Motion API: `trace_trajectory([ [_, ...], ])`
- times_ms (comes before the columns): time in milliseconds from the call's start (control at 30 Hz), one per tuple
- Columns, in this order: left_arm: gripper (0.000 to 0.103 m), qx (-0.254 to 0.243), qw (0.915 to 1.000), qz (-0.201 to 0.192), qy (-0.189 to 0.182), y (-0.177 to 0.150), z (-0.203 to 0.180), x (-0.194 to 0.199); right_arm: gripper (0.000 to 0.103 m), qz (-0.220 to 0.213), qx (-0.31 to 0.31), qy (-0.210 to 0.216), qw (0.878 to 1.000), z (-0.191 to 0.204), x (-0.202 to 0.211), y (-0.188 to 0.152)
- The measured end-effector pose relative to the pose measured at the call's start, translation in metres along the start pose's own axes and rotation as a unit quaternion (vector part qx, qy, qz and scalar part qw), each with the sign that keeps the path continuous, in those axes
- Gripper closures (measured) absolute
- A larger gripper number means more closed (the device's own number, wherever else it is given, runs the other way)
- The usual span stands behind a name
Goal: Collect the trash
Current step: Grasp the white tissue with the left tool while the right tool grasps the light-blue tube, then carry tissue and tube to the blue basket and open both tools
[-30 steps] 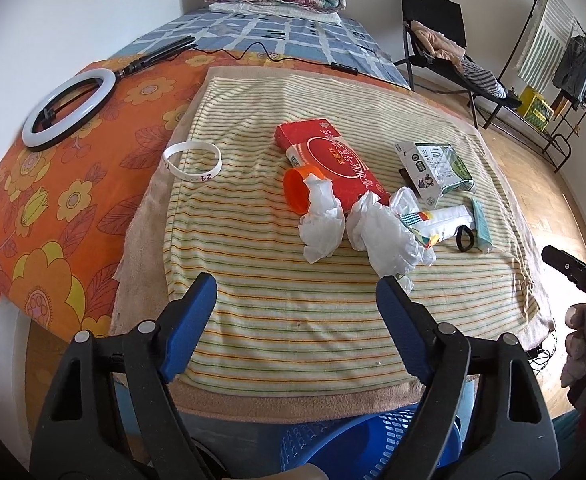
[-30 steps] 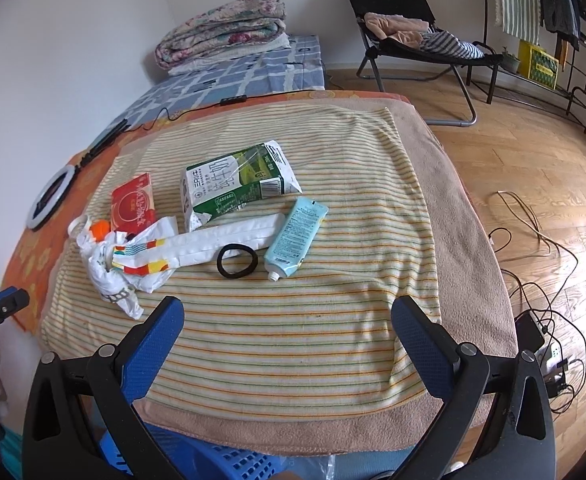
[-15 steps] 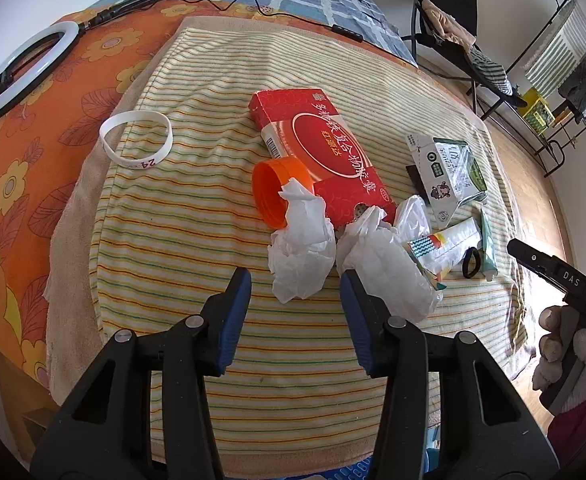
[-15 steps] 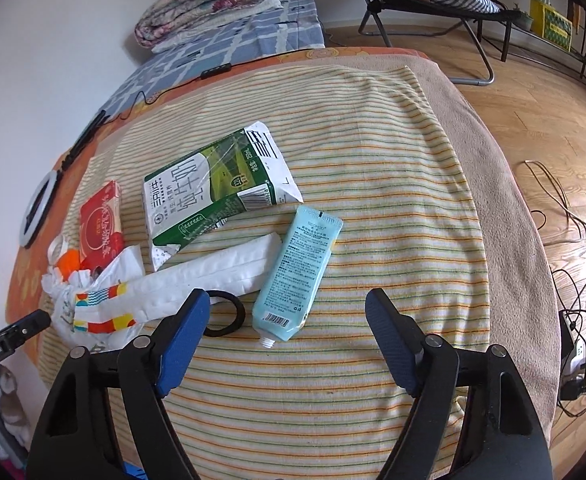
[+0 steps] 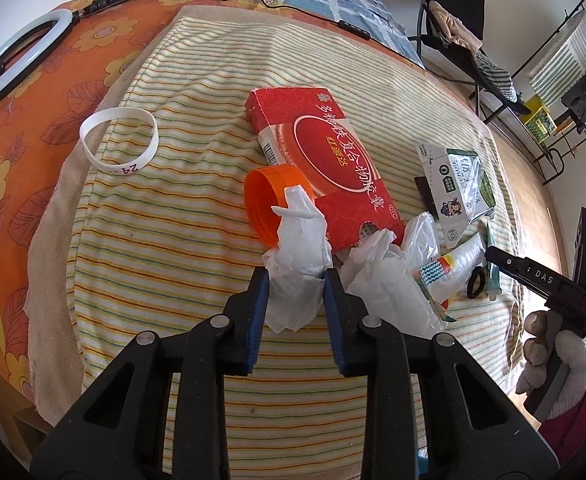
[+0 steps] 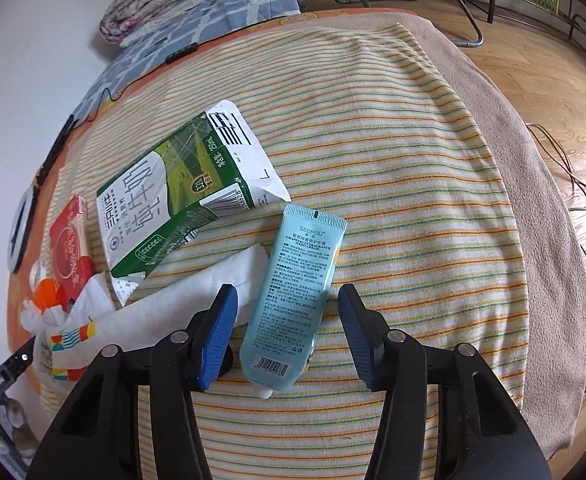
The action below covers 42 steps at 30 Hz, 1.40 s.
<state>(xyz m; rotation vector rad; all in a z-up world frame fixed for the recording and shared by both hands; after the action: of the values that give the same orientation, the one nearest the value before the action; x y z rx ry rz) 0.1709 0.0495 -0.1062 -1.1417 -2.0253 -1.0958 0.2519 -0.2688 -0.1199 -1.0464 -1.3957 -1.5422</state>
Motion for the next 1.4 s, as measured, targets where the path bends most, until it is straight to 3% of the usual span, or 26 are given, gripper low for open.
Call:
trace_trajectory([
  [67, 0.079, 0.003, 1.0000, 0.000, -0.004, 0.001, 0.002, 0.000, 0.064, 0.002, 0.003, -0.009, 1.000, 0.001, -0.004, 0.001],
  [300, 0.090, 0.005, 0.9999, -0.009, -0.010, 0.001, 0.003, 0.008, 0.072, -0.005, -0.008, -0.009, 1.000, -0.005, -0.004, 0.000],
  [367, 0.090, 0.002, 0.9999, -0.013, -0.008, 0.001, 0.003, 0.011, 0.093, -0.006, -0.012, -0.001, 1.000, -0.008, -0.003, -0.001],
  [400, 0.091, 0.001, 0.9999, -0.015, -0.007, 0.000, 0.003, 0.012, 0.096, -0.005, -0.015, 0.005, 1.000, -0.009, -0.002, -0.002],
  [633, 0.092, -0.011, 0.9995, -0.030, -0.002, -0.003, 0.002, 0.025, 0.097, -0.014, -0.008, 0.009, 1.000, -0.010, 0.002, -0.006],
  [967, 0.092, -0.014, 0.9985, -0.052, -0.012, -0.007, 0.001, 0.049, 0.098, -0.061, 0.001, 0.012, 0.998, -0.009, 0.029, -0.007],
  [1400, 0.092, -0.052, 0.9965, -0.058, -0.028, -0.051, -0.012, 0.091, 0.098, -0.095, 0.034, 0.051, 0.994, -0.003, 0.079, -0.039],
])
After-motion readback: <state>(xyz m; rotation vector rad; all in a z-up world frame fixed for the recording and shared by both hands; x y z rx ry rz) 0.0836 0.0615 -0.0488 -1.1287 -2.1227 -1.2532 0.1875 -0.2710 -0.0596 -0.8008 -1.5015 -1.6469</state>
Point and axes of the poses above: each gripper's, at about its wrist camera, not at the fingertips, and x roughly against the way its jaws point, z to its left, y to its top, the point moved 1 cm from there along -x, roughly the way its jaws point, and after that the axes turned 13 degrees about -y, right-handed, at the moved point
